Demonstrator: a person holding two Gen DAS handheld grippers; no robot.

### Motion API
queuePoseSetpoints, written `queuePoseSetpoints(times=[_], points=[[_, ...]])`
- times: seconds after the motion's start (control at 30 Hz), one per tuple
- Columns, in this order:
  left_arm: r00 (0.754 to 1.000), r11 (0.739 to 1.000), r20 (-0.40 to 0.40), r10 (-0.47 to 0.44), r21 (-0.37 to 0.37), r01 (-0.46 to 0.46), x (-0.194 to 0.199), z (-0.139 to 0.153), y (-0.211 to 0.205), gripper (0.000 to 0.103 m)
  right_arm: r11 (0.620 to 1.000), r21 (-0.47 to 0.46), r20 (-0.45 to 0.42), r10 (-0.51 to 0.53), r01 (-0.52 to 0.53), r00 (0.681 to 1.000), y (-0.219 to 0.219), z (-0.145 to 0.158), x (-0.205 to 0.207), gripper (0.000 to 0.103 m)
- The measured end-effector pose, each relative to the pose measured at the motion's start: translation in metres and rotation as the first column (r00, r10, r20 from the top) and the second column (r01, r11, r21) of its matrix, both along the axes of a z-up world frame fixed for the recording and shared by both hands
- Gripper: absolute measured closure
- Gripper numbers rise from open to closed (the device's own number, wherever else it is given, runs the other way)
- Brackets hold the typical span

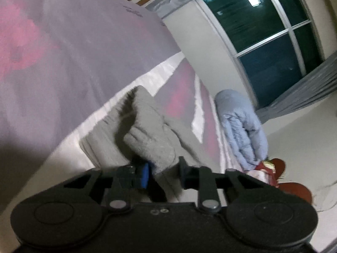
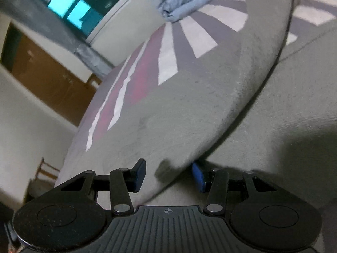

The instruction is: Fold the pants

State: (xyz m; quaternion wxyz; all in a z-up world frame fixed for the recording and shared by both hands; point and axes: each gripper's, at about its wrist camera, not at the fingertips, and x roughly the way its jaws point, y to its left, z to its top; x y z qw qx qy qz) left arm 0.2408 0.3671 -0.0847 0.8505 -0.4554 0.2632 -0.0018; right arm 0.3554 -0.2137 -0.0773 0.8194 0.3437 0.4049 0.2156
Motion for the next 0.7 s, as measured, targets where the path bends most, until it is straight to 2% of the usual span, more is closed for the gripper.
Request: queuePoseSetpoints(times=[0.03,0.07,0.1,0.13,0.2,0.23,0.3,0.37,0.4,0.43,0.47,0.53,0.6,0.7], points=[[1.0,1.0,-0.004,-0.013,0.013,0.013,0.004,0.001,0.001,0.086,1.0,-0.002,-0.011,-0.006,0.006,1.0,-0.002,-0.001,0.006,0.091],[1.0,0.999,-0.004,-0.028,0.032,0.028,0.004,0.006,0.002,0.087,1.0,-0.005,-0.013,-0.008,0.008,1.0,-0.003,-0.001,0.01,0.099],[0.999,0.998,0.017,-0.045,0.052,0.044,0.006,0.014,0.004,0.089,1.0,-0.005,0.011,0.001,-0.001,1.0,-0.004,0.004,0.01,0.099],[0.996,0.997,0.064,-0.057,0.062,0.053,0.005,0.026,0.007,0.089,1.0,-0.014,0.07,0.011,-0.01,0.997,-0.005,0.018,0.005,0.099],[0.984,0.992,0.151,-0.09,0.103,0.075,-0.004,0.049,0.011,0.089,1.0,-0.007,0.232,0.023,-0.022,0.972,-0.01,0.051,-0.019,0.099],[0.979,0.988,0.171,-0.108,0.128,0.086,-0.01,0.057,0.013,0.089,1.0,-0.004,0.28,0.027,-0.027,0.96,-0.014,0.061,-0.032,0.099],[0.984,0.973,0.112,-0.139,0.201,0.115,-0.015,0.053,0.014,0.088,0.998,-0.022,0.327,0.055,-0.05,0.943,-0.02,0.065,-0.059,0.099],[0.986,0.958,-0.042,-0.161,0.232,0.166,-0.007,0.02,0.014,0.089,0.99,-0.111,0.264,0.11,-0.083,0.958,-0.012,0.035,-0.069,0.099],[0.977,0.949,-0.118,-0.177,0.242,0.201,-0.002,0.0,0.011,0.089,0.983,-0.147,0.166,0.132,-0.108,0.977,-0.005,0.009,-0.065,0.099],[0.978,0.951,-0.103,-0.18,0.236,0.2,-0.004,-0.008,0.011,0.089,0.981,-0.155,0.104,0.133,-0.116,0.986,0.0,-0.01,-0.06,0.099],[0.982,0.958,-0.086,-0.167,0.22,0.183,-0.007,-0.008,0.012,0.089,0.988,-0.121,0.108,0.109,-0.096,0.988,-0.004,-0.019,-0.062,0.099],[0.984,0.956,-0.077,-0.16,0.235,0.174,-0.009,-0.004,0.008,0.089,0.995,-0.079,0.1,0.071,-0.063,0.992,-0.011,-0.023,-0.069,0.099],[0.984,0.95,-0.079,-0.159,0.258,0.174,-0.007,-0.001,0.005,0.089,0.992,-0.109,0.117,0.082,-0.069,0.99,-0.011,-0.02,-0.072,0.099],[0.982,0.938,-0.105,-0.158,0.293,0.182,-0.004,-0.001,-0.002,0.086,0.992,-0.099,0.086,0.091,-0.082,0.992,-0.02,-0.025,-0.074,0.099]])
